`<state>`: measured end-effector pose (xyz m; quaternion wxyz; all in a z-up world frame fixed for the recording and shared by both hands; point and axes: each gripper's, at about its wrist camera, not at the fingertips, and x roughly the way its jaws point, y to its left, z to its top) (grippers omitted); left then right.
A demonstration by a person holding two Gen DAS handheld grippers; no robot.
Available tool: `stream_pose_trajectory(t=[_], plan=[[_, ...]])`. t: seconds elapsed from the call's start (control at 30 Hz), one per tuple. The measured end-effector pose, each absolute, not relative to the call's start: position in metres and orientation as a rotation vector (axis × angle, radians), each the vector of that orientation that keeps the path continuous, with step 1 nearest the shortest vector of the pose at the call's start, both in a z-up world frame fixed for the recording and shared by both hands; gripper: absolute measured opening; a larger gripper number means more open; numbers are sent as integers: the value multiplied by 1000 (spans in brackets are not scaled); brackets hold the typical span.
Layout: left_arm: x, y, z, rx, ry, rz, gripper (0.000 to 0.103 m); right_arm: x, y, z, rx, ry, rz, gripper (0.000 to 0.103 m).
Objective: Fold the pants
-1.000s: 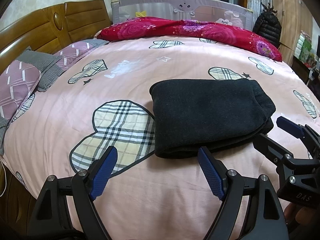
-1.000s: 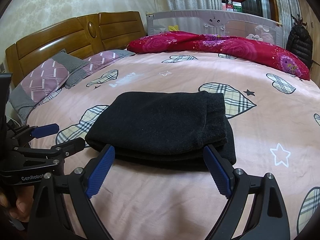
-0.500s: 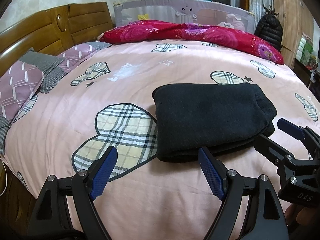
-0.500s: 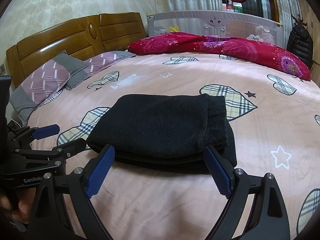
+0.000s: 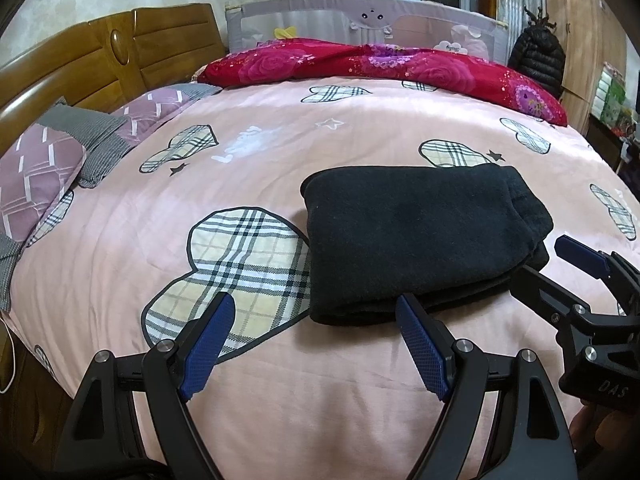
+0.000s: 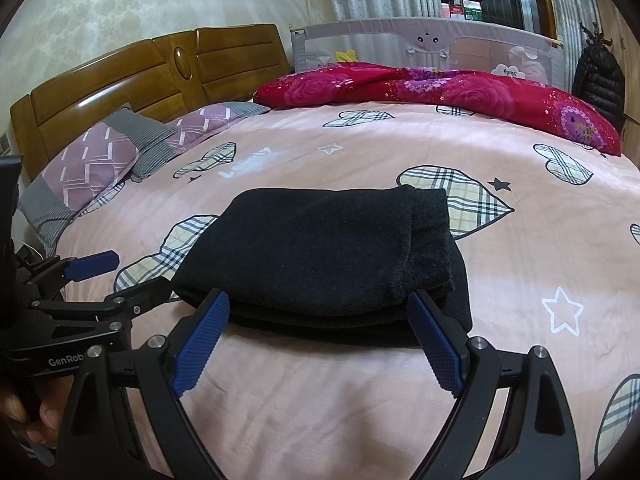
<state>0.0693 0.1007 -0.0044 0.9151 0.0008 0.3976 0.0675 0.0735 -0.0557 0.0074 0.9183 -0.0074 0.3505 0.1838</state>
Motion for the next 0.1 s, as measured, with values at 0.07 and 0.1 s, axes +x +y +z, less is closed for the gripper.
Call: stream_pose_trajectory(t=[0.07,0.1], plan=[[70,98,-4,7,822,135,83,75,-58,7,-6,721,375,91],[71,96,-4,8,824,134,83,75,-59,7,-1,722,373,91]])
